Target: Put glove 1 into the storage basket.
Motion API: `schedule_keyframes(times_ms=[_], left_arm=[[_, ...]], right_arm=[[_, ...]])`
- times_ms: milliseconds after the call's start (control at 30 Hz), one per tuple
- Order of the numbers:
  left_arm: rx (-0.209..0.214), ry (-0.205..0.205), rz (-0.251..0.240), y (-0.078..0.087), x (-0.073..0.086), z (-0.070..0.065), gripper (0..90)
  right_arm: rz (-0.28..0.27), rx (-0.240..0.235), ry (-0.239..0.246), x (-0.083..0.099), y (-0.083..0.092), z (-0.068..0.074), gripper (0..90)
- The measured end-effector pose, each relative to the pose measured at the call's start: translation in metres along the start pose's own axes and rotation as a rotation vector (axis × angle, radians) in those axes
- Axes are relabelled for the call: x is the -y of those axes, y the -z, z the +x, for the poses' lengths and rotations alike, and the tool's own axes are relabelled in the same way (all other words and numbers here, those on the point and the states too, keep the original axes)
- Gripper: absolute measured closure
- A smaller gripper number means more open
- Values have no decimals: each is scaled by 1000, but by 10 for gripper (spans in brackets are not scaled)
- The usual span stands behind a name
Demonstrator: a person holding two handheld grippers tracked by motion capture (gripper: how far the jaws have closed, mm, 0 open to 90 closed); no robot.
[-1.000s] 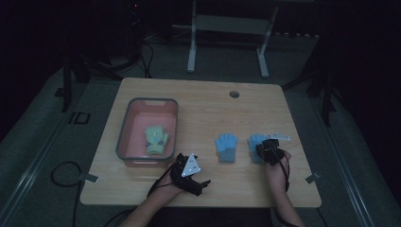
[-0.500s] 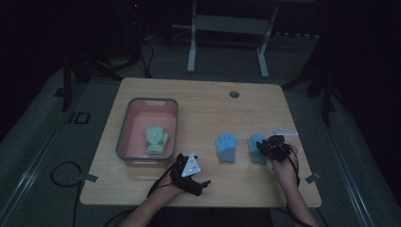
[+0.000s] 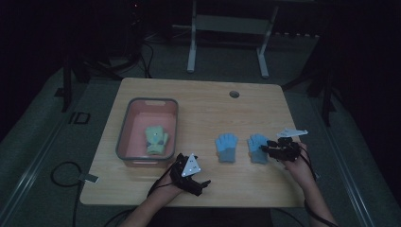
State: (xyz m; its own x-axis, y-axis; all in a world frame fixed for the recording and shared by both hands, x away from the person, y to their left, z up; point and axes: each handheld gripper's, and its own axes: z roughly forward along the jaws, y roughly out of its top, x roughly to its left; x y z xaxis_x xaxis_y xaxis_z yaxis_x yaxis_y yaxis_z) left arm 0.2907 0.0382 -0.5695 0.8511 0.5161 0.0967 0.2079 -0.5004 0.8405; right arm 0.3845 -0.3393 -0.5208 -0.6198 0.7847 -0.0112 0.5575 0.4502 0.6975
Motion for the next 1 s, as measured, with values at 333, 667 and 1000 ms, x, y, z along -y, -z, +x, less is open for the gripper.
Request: schedule_keyframes(times_ms=[333, 667, 1000], left_arm=[[1, 0, 1, 0, 0, 0, 26], [5, -5, 6, 0, 1, 0, 26], [4, -2, 5, -1, 1, 0, 26]], right_arm=[[21, -25, 17, 3, -14, -1, 587], [29, 6, 17, 11, -28, 4, 641], [37, 44, -41, 10, -27, 7, 826]])
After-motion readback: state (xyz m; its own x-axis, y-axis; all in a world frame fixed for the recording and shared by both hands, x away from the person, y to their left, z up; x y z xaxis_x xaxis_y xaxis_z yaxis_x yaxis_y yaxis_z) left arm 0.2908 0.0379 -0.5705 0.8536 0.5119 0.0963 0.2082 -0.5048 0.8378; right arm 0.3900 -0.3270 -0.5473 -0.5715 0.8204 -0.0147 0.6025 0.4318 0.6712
